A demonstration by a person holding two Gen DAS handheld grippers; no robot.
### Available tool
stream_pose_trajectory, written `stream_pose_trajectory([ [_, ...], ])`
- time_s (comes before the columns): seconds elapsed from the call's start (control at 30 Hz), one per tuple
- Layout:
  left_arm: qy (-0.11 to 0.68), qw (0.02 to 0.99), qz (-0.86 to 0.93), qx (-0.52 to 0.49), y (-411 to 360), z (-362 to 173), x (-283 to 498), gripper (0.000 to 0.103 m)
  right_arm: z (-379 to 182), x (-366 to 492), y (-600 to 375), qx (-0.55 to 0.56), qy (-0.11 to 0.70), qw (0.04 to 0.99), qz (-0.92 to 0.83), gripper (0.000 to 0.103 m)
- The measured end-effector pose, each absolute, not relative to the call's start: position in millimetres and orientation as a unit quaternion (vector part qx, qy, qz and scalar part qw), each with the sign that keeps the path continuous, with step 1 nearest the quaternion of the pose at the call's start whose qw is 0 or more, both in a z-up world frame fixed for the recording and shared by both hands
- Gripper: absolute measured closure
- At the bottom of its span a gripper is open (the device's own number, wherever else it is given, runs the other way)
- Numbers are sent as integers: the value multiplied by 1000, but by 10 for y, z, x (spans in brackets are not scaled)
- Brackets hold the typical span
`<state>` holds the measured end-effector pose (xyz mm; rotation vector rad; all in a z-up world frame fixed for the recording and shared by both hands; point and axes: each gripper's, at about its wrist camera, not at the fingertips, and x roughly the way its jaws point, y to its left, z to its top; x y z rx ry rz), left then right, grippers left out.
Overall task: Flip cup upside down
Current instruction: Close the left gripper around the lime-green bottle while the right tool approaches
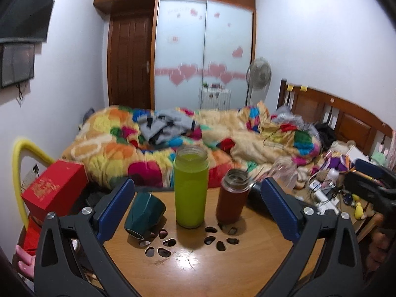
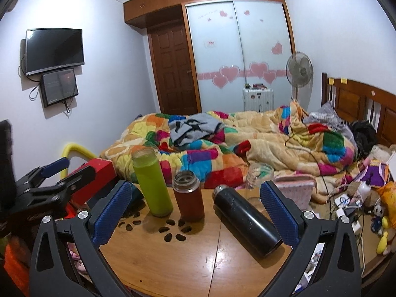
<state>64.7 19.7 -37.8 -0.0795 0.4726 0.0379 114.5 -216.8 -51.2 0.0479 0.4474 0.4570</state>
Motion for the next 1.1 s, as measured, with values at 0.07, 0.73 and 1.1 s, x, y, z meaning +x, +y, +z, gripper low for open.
stream_pose_trajectory([
  [0.07,259,965,14,-46,261,-528,875,0,-615,1232,-2195,24,234,947,221,0],
  [0.73,322,945,21,-50,322,-1060,1732,40,-1337,1538,-2078,-5,325,914,243,0],
  [1.1,358,930,-41,-72,199,-975,1084,41,-1561,1351,-1844,-32,323,900,291,0],
])
